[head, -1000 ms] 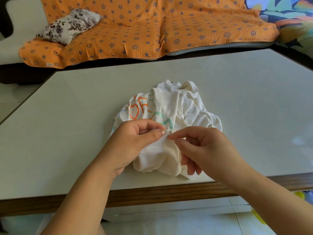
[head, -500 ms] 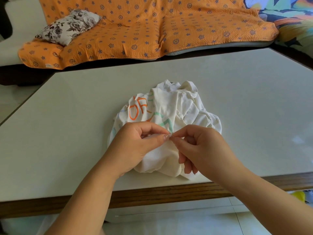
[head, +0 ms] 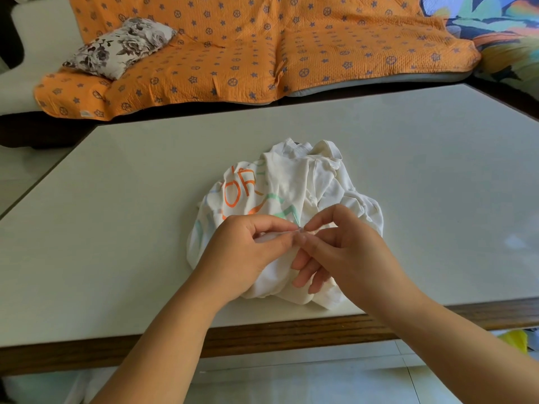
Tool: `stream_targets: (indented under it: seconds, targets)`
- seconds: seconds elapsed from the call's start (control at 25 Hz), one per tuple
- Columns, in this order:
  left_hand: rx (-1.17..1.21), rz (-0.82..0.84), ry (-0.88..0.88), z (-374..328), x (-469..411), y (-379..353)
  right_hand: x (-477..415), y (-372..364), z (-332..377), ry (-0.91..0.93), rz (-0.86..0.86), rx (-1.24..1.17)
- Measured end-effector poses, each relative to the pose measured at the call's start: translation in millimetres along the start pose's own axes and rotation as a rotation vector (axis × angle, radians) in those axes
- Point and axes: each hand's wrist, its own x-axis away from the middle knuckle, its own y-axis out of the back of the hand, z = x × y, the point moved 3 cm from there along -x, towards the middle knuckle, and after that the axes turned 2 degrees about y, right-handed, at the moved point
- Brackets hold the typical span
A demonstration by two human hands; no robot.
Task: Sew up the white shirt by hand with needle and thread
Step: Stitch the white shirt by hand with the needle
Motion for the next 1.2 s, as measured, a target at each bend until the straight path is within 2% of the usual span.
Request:
stream_targets:
  seconds: [0.2,0.36,0.4,0.44,0.56,0.68,0.76,1.0,1.2]
  targets:
    - [-0.101,-0.010,-0.022,-3,1,-3,-4,-2,1,-0.043,0.025,0.005]
    - [-0.127,-0.035,-0.032,-6,4,1,-17,21,10,0.037,-0.182,0.132]
    - [-0.110,-0.024,-0.017,-6,4,2,-22,31,13,0.047,-0.229,0.091]
    - [-0.085,-0.010,0.005,-5,4,3,-27,39,14,0.029,-0.237,-0.033]
    - [0.015,0.066,0.068,-4,3,1,-37,49,15,-0.079,-0.149,-0.606]
    - [0.076,0.126,0.112,-4,3,0,-44,58,12,-0.067,-0.158,-0.770]
    - [0.092,0.150,0.130,-3,3,1,-48,64,7,-0.003,-0.204,-0.698]
    - [0.141,0.179,0.165,-4,4,4,-53,88,0,0.139,-0.509,-0.170]
    - [0.155,0.207,0.184,-3,5,5,-52,106,-4,0.177,-0.657,0.107]
